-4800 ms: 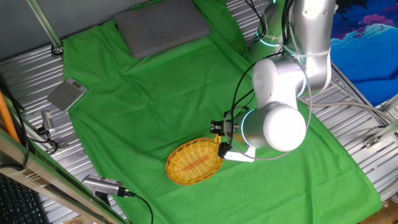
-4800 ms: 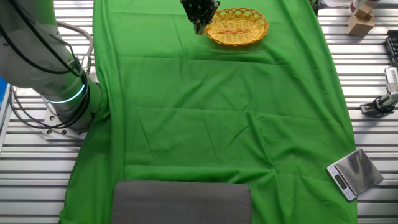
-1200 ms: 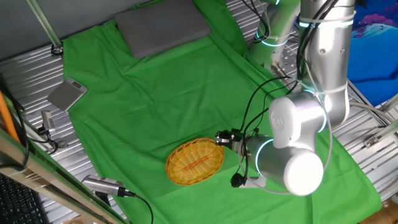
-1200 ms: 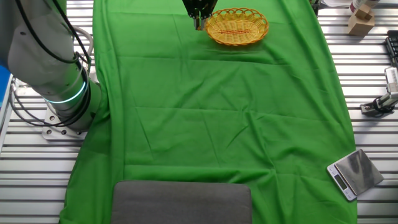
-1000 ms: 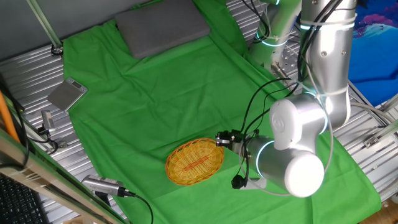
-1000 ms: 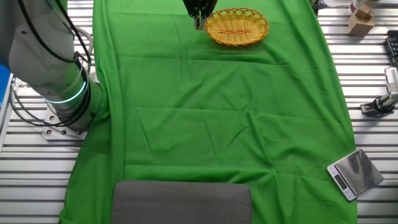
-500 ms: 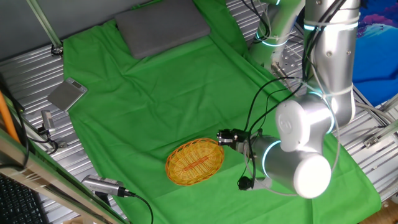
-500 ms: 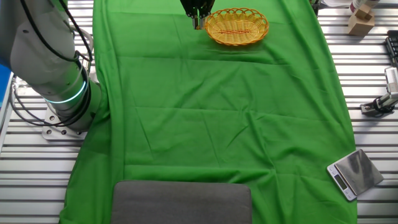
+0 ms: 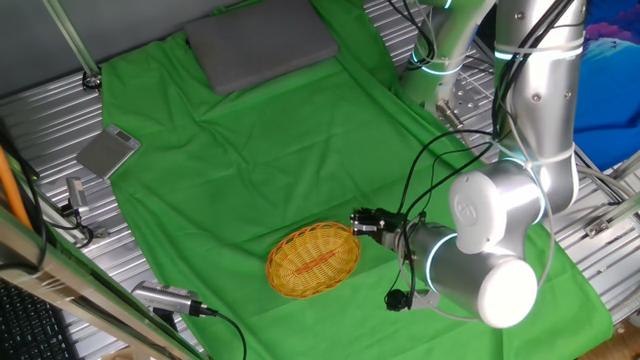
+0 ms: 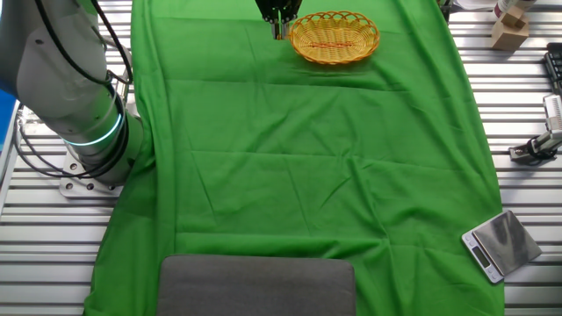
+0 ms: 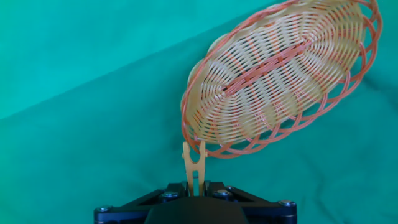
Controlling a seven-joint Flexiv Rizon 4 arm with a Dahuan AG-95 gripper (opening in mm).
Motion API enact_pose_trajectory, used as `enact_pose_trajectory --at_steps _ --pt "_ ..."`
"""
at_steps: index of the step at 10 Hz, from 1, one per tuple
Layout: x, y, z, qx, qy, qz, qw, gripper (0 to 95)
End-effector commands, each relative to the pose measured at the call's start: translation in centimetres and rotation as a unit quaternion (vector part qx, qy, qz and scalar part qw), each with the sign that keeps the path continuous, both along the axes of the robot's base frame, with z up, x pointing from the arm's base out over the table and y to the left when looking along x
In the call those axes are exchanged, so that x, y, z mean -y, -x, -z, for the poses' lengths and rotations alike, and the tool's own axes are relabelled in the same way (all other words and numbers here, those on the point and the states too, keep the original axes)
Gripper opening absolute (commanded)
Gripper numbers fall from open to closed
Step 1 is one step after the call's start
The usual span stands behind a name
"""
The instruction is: Use a clamp
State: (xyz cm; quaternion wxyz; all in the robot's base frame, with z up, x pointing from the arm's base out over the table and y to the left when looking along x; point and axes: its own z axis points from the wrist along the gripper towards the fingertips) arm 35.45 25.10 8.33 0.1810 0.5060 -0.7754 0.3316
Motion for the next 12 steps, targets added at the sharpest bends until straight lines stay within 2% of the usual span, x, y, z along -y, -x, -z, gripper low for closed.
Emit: enact_pose_trajectory --at_steps 1,6,12 --pt "-0.13 0.04 -0.06 -0.001 0.002 -0.002 1.0000 0.0" --pt "-0.13 0.04 -0.07 -0.004 0.002 -0.005 1.0000 0.0" --pt "-0.16 0.07 -0.12 -0.002 0.010 -0.003 0.9999 0.0"
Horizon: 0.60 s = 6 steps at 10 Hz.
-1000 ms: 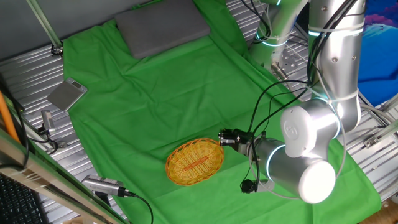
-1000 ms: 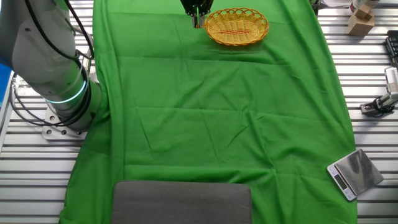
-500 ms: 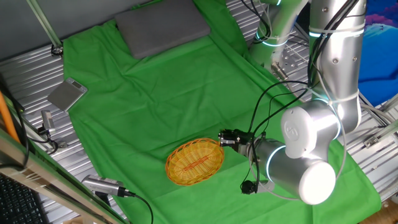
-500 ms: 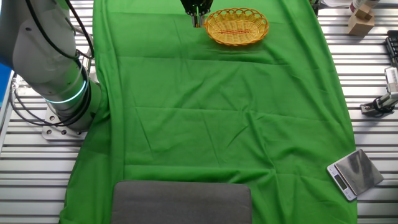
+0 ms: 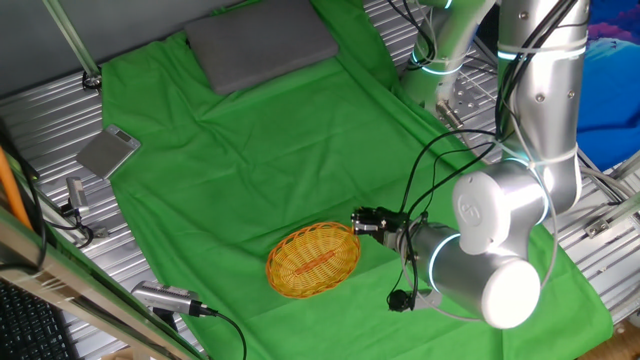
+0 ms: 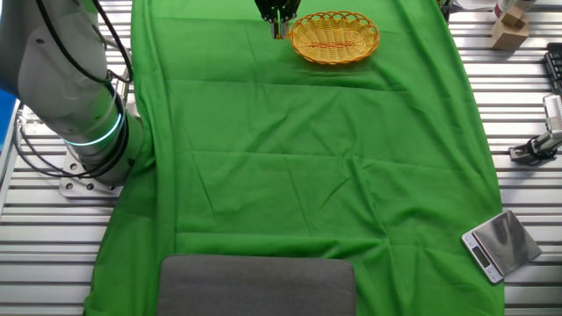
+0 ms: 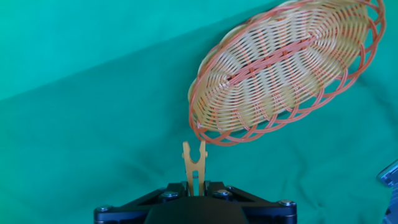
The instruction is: Use a clamp
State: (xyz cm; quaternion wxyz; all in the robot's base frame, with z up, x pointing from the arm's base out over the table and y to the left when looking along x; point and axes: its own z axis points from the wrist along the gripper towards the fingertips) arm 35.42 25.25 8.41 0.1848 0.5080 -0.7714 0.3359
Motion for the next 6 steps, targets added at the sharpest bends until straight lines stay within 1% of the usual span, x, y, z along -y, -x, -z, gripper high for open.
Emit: enact_pose_trajectory --at_steps 1,6 --pt "-0.03 0.01 -0.02 0.005 0.010 0.003 0.9999 0.0" --pt "-0.01 -0.12 0.06 0.015 0.028 0.007 0.9995 0.0"
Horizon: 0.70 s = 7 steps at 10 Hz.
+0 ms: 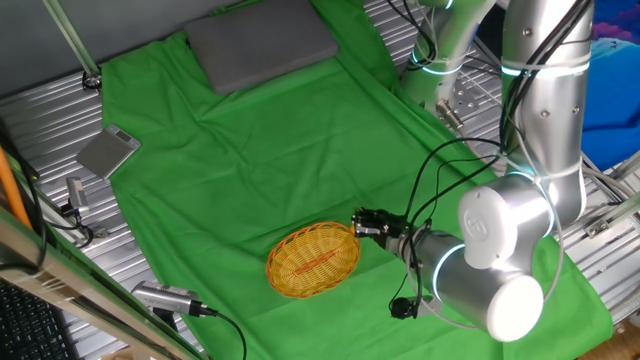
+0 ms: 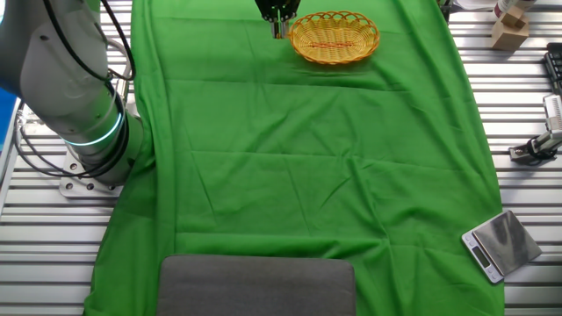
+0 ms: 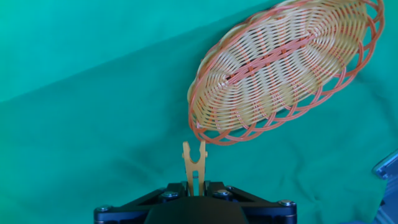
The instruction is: Use a clamp
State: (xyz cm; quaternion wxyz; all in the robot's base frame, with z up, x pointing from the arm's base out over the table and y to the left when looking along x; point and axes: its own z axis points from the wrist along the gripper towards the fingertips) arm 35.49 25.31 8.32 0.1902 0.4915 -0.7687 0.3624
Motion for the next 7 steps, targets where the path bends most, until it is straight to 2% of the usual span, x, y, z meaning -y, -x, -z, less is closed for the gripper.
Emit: enact_pose_trajectory --at_steps 1,5,7 --pt "0.08 -0.16 -0.03 0.001 0.004 -0.003 1.0000 0.0" --pt "0.14 -0.78 -0.22 0.004 0.006 -0.004 1.0000 0.0" --pt "0.24 -0.91 -0.09 0.005 0.015 -0.007 0.9999 0.0"
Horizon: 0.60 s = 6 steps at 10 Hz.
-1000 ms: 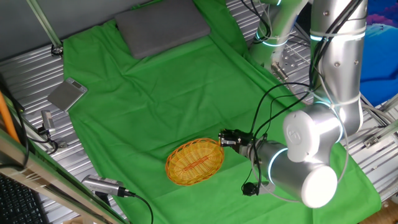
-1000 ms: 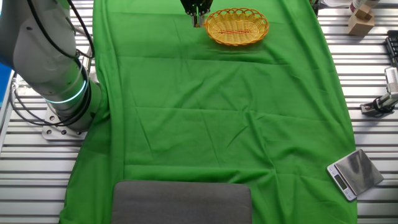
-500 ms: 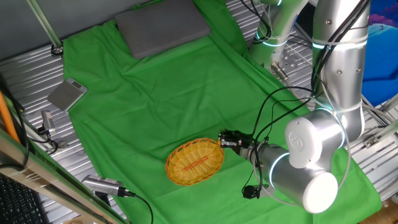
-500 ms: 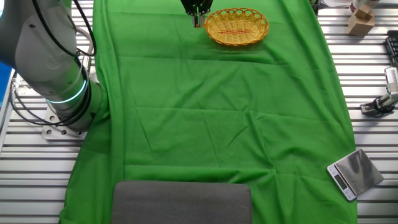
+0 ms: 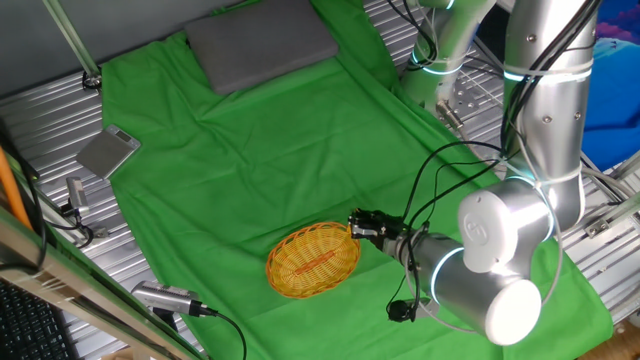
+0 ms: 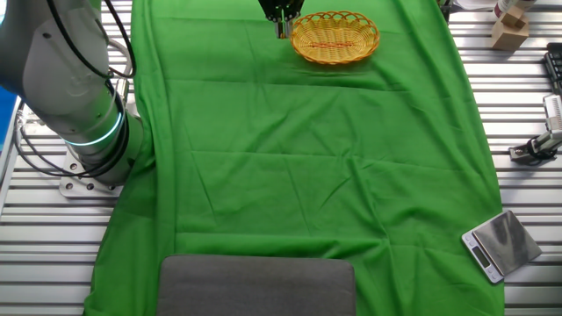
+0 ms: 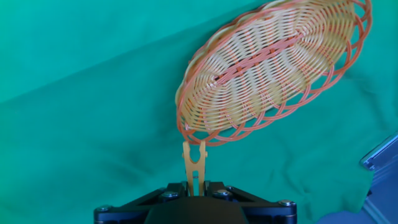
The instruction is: Use a clamp
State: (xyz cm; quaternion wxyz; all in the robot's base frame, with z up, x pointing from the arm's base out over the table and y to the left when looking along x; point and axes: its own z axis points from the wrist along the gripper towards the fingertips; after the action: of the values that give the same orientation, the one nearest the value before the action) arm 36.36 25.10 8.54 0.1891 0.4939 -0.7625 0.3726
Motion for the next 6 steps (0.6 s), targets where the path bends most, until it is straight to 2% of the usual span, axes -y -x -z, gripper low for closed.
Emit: enact_pose_trajectory --at_steps 1,6 --pt "0.04 -0.05 0.15 0.000 0.014 -0.002 0.9999 0.0" --pt "0.23 -0.02 0.24 -0.001 0.026 -0.009 0.9996 0.0"
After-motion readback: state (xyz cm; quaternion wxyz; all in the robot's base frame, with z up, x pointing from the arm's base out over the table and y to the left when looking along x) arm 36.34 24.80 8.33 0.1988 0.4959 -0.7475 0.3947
